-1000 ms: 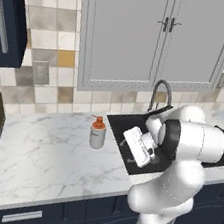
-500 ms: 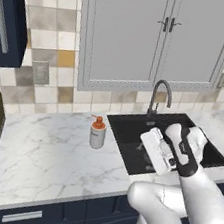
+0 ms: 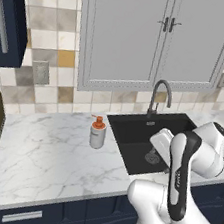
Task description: Restock the sink supplies by placing the sponge and soap dispenser on the counter and next to the sink. Make sure the soap dispenser is upright.
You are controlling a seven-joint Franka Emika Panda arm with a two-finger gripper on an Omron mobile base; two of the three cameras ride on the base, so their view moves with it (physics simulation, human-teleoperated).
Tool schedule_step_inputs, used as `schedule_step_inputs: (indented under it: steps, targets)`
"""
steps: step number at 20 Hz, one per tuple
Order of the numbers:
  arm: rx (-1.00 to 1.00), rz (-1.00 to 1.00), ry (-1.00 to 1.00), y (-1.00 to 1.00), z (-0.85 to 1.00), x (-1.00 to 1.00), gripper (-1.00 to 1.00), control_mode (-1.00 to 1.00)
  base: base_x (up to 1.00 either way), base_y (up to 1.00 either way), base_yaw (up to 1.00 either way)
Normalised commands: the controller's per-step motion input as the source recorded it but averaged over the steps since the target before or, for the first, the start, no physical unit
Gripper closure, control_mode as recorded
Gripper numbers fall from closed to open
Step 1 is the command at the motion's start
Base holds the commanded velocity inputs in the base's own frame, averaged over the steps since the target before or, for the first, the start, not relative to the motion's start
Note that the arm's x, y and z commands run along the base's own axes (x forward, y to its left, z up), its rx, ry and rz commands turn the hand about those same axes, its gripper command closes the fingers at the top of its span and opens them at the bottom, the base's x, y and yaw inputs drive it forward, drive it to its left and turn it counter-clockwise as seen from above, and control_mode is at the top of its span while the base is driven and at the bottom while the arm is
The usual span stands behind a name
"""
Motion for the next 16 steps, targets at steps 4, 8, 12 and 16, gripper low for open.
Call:
schedule_step_inputs:
  steps: [4, 8, 12, 16]
  targets:
    - [-0.05, 0.00, -0.01, 0.03, 0.00, -0.04, -1.00, -1.00, 0.00, 0.00, 0.00]
    - [0.00, 0.00, 0.00, 0.00, -0.05, 0.00, -1.00, -1.00, 0.00, 0.00, 0.00]
    - [-0.01, -0.08, -0.04, 0.00, -0.04, -0.48, -1.00, -1.00, 0.00, 0.00, 0.00]
    - [0.00, 0.00, 0.00, 0.00, 0.00, 0.00, -1.00, 1.00, -1.00, 0.01, -0.52]
